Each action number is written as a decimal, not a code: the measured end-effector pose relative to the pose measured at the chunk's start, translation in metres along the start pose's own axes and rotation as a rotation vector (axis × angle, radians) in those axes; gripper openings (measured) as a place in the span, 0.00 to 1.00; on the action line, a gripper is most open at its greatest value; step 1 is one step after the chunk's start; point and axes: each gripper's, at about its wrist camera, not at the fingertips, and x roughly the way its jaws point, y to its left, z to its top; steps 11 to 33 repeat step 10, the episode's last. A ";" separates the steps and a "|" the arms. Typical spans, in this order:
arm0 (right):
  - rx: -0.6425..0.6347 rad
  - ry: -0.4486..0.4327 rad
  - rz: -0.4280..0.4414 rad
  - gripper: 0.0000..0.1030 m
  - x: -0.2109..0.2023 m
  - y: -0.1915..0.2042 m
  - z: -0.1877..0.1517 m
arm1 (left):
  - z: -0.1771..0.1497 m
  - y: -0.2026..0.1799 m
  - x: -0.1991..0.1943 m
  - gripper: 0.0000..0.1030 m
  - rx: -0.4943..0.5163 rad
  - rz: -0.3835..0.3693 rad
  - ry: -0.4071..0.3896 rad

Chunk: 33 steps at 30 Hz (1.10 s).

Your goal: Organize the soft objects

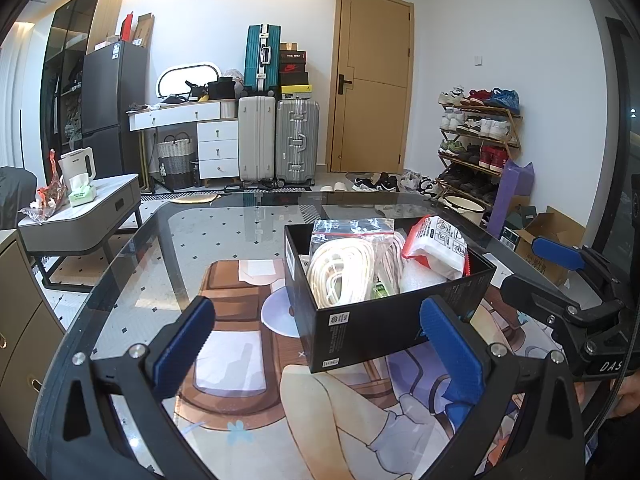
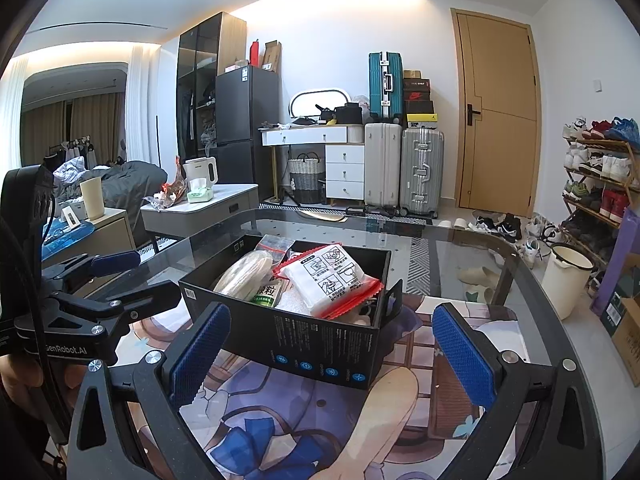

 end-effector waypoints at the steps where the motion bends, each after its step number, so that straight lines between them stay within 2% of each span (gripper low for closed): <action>1: 0.000 0.000 0.001 1.00 0.000 0.000 0.000 | 0.000 0.000 0.000 1.00 -0.001 -0.001 0.000; 8: -0.001 0.000 0.000 1.00 0.000 0.001 0.000 | 0.003 -0.003 -0.003 1.00 0.010 0.022 -0.010; 33: 0.000 -0.001 0.000 1.00 0.000 0.000 0.000 | 0.003 -0.005 -0.004 1.00 0.020 0.022 -0.012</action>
